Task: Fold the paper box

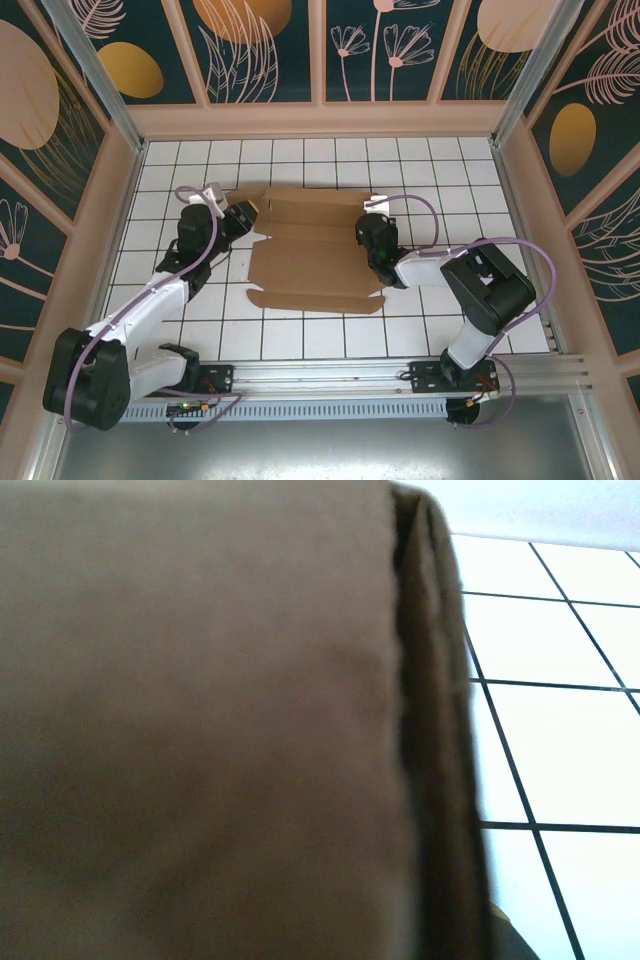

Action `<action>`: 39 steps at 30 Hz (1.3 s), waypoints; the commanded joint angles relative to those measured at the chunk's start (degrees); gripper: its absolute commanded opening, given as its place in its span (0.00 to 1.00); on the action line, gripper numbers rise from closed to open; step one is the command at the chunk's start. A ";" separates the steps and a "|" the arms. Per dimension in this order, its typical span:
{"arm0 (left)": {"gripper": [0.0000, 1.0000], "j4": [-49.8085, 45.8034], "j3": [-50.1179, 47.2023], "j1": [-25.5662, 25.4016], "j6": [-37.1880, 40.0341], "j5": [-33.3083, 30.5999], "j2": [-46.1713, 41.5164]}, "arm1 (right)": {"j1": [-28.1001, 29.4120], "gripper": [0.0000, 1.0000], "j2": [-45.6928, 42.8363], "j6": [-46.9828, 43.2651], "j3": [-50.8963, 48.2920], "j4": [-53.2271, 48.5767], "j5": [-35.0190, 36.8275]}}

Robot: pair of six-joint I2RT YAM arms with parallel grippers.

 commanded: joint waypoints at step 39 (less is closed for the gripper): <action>0.16 6.71 9.01 4.43 -4.44 -0.71 38.08 | 0.42 0.00 -0.03 -0.37 2.83 -2.50 -2.82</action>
